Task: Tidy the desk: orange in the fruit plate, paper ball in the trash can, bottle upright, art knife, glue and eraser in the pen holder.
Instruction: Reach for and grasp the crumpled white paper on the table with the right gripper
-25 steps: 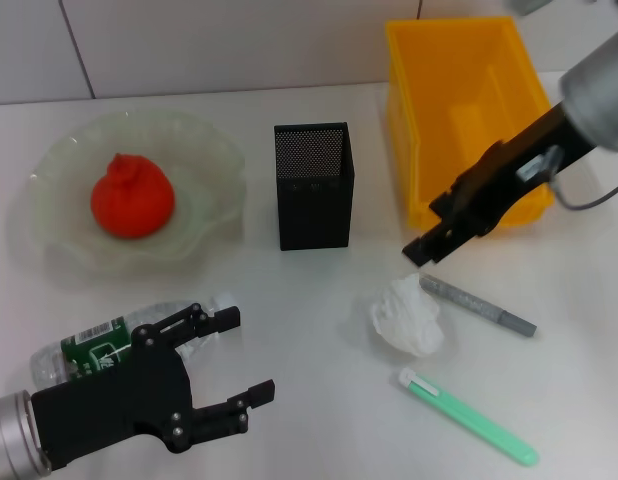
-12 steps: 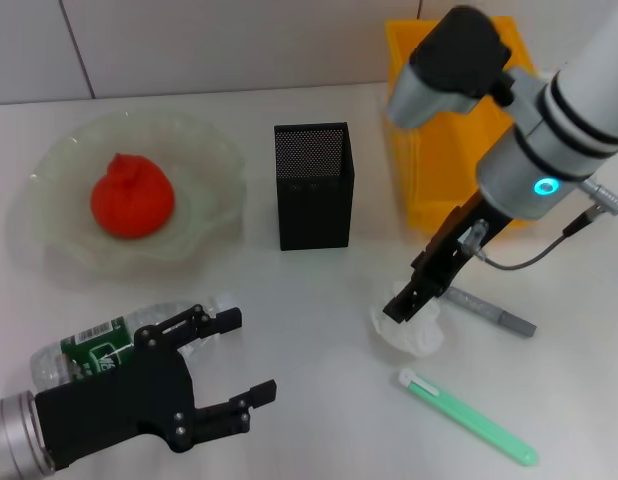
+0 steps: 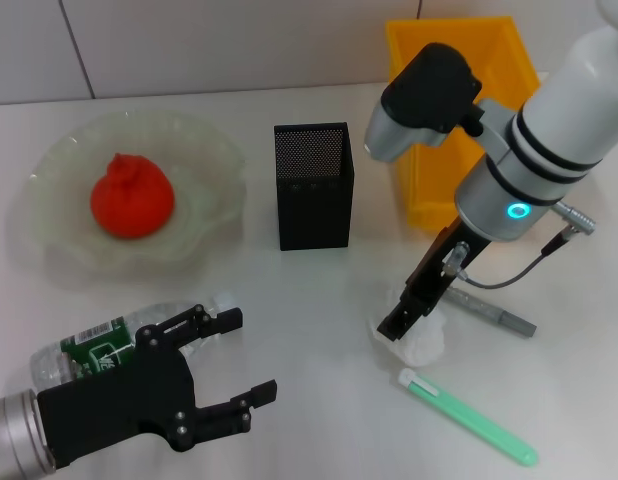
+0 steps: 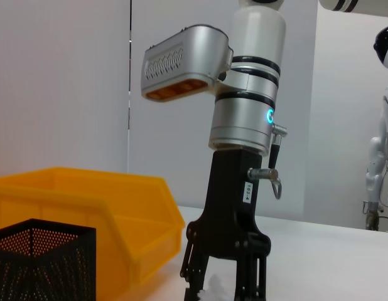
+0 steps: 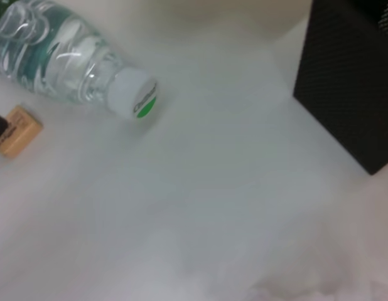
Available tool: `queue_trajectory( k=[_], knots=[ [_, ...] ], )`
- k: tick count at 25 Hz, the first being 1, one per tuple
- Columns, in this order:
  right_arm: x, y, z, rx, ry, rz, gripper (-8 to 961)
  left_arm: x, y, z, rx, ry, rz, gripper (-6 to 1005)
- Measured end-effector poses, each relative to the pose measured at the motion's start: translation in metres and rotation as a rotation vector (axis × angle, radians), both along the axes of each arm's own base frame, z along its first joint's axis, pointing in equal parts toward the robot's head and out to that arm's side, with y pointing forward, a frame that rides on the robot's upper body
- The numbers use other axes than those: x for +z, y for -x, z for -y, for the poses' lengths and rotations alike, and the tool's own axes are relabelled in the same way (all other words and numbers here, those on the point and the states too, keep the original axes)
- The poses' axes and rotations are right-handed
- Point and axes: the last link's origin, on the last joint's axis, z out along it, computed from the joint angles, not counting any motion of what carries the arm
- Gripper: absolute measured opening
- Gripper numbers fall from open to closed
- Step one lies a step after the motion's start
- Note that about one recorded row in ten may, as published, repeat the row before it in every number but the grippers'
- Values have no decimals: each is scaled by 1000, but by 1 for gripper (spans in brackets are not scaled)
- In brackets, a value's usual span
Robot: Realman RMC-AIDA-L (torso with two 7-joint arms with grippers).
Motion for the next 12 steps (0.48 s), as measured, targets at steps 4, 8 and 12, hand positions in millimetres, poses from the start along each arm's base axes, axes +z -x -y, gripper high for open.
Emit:
queue_trajectory(
  k=[4, 8, 12],
  knots=[
    [-6, -1, 2, 11, 18, 19, 774, 0, 0, 0, 0, 0, 0, 827],
    [-8, 0, 3, 6, 24, 26, 770, 0, -1, -1, -2, 0, 0, 827],
    [-9, -1, 4, -10, 42, 38, 713, 0, -2, -2, -6, -1, 0, 827]
  ],
)
